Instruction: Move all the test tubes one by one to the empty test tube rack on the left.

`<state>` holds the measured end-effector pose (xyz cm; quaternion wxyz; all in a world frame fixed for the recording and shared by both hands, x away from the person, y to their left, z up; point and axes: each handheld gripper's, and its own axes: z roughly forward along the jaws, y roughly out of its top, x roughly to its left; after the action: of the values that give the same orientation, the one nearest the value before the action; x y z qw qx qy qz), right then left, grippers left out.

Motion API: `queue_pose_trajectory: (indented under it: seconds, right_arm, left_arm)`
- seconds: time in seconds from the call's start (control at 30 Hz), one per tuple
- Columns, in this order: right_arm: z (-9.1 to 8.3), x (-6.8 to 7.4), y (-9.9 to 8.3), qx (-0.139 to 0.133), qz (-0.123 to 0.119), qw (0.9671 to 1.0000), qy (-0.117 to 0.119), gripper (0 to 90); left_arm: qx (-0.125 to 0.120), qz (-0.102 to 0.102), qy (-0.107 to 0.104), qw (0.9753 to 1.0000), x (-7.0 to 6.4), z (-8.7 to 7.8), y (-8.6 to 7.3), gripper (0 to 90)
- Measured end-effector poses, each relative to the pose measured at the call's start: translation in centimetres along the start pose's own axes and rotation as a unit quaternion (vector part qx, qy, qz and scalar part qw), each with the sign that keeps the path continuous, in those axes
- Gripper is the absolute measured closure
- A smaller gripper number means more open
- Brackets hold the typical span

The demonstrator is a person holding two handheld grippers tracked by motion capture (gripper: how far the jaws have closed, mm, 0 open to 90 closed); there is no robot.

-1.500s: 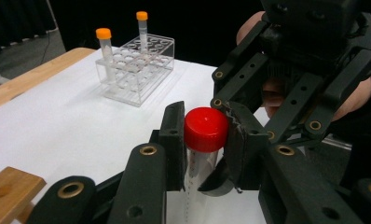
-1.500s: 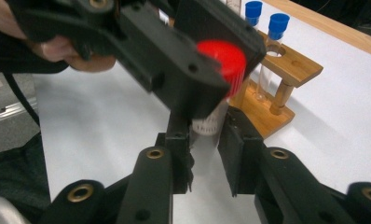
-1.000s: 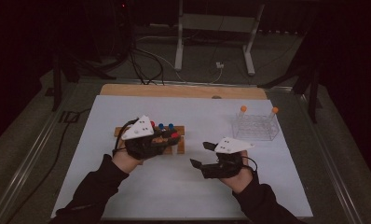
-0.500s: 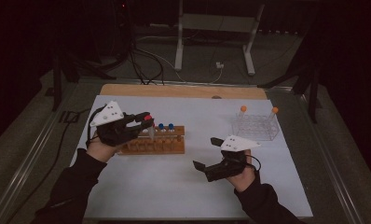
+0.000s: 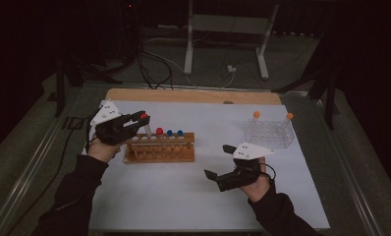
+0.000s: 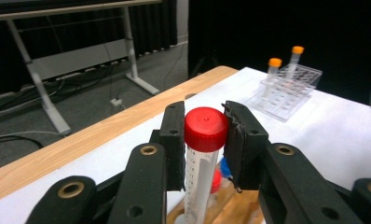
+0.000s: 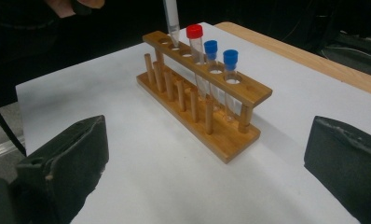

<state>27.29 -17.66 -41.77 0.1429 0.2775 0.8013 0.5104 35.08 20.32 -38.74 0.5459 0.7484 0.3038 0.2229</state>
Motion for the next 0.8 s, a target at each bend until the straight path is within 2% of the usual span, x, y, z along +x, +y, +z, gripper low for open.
queue_pose_trajectory:
  seconds: [0.13, 0.2, 0.47, 0.8]
  right_arm:
    - [0.0, -0.1, -0.1, 0.0, 0.003, 1.0, 0.001, 0.0]
    - [0.0, -0.1, -0.1, -0.001, 0.004, 1.0, 0.001, 0.0]
    - [-0.1, -0.2, -0.1, 0.001, 0.003, 1.0, 0.003, 0.0]
    - [-0.1, -0.3, -0.1, 0.002, 0.005, 1.0, 0.007, 0.0]
  left_arm:
    - [-0.003, -0.008, 0.003, 1.0, 0.2, 0.7, -0.9, 71.6]
    - [0.003, -0.004, 0.004, 1.0, 0.2, 1.0, -1.3, 71.5]
    - [0.022, -0.01, 0.005, 0.9997, -0.1, 2.1, -3.1, 71.5]
    - [0.034, -0.014, 0.005, 0.9993, 0.0, 2.1, -4.6, 71.4]
